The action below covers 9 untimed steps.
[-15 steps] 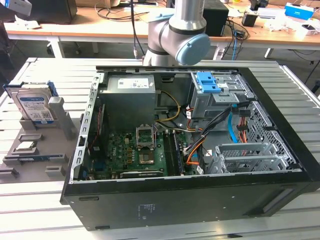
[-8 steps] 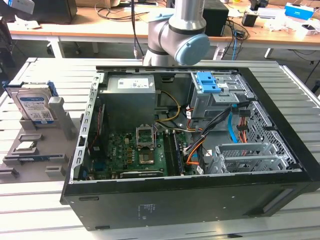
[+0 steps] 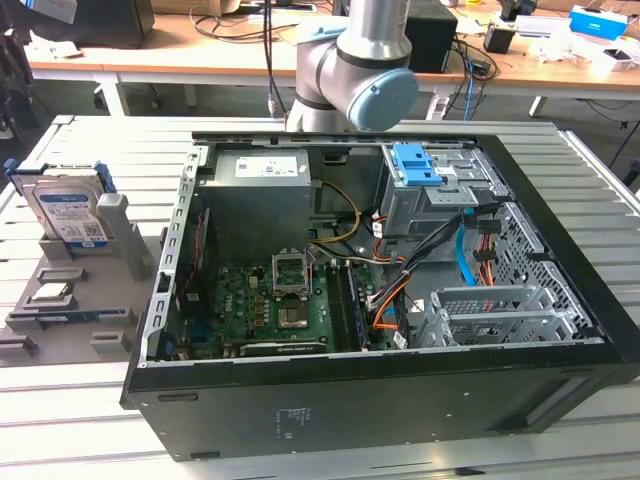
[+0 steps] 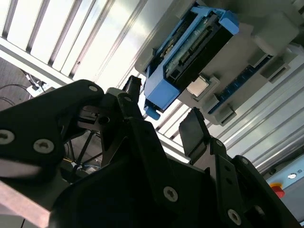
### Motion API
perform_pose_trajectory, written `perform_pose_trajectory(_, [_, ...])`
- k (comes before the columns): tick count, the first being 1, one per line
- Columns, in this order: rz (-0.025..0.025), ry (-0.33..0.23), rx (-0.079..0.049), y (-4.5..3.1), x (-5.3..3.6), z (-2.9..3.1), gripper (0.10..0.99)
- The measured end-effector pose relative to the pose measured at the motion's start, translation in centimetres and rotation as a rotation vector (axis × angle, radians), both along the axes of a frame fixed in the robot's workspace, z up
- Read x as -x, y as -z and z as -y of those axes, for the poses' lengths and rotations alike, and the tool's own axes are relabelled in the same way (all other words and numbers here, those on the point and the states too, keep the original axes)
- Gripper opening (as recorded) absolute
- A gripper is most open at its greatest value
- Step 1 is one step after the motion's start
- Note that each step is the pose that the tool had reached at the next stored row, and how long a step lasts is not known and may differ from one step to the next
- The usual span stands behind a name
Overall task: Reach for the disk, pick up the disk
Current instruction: 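Pick up the disk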
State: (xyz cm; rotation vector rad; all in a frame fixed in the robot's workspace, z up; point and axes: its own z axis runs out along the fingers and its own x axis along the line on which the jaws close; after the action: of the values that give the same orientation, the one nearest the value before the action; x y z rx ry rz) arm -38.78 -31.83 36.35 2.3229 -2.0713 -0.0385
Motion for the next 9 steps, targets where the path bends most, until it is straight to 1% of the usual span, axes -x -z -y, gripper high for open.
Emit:
perform_pose_trajectory(1, [0.0000, 0.000, 0.000, 0.00, -0.03, -0.12, 0.600])
perform_pose_trajectory(3, [-0.0001, 0.000, 0.000, 0.00, -0.14, -0.65, 0.600])
perform_pose_trajectory(8, [0.0000, 0.000, 0.000, 0.02, -0.35, -1.51, 0.600])
perform_pose_trajectory(9, [0.0000, 0.000, 0.000, 0.01, -0.37, -1.60, 0.600])
